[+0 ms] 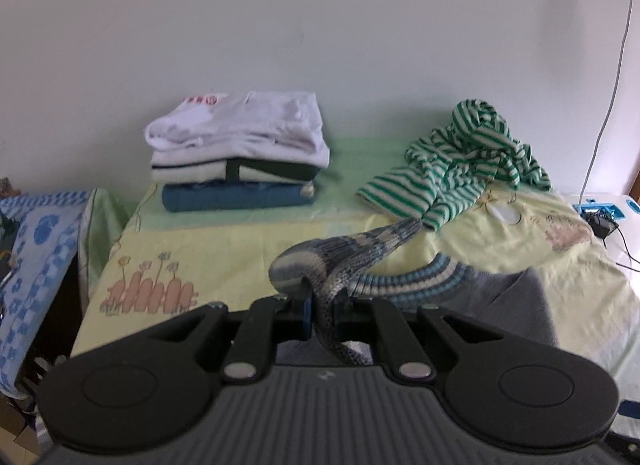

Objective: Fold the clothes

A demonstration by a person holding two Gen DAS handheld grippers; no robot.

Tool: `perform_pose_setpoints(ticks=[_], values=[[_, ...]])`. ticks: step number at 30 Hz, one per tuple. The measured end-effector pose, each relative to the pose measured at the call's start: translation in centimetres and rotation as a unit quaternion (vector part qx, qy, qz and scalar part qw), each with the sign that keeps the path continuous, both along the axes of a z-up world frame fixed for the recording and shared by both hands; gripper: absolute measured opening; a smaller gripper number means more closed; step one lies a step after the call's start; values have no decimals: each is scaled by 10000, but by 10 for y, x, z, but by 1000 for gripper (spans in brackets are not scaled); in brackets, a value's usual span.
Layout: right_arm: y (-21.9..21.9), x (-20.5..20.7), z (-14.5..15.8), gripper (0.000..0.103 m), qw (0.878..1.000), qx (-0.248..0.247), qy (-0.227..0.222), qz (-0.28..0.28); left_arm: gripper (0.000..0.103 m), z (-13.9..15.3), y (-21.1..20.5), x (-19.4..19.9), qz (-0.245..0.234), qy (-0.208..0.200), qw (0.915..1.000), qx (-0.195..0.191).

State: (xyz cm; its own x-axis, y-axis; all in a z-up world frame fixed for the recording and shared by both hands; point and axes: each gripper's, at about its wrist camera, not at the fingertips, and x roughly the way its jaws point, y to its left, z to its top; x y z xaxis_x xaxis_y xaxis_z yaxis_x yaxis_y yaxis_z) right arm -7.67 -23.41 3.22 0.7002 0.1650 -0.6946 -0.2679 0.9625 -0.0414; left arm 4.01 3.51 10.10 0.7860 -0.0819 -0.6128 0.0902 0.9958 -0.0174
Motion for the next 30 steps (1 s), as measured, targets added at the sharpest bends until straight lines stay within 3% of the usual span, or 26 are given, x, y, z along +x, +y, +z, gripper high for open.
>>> perform_pose_setpoints(ticks=[6,11,16,21,30], values=[[-10,-45,2,41,9975,-481,464,209,5,-1,3,3,-54,-27,9999,-84],[-18,-72,0,40,9945,-509,906,-82,5,3,2,7,-138,-64,9999,-30],[-21,-95,-8,33,9896,-565,1266,-385,5,5,-4,11,-257,-51,9997,28],[-22,-106,-4,11,9883,-375,1346,-607,5,10,-6,16,-289,-52,9996,-22],[-1,-107,18,8,9921,-155,1197,-342,5,33,-3,15,-303,-253,9992,-33]])
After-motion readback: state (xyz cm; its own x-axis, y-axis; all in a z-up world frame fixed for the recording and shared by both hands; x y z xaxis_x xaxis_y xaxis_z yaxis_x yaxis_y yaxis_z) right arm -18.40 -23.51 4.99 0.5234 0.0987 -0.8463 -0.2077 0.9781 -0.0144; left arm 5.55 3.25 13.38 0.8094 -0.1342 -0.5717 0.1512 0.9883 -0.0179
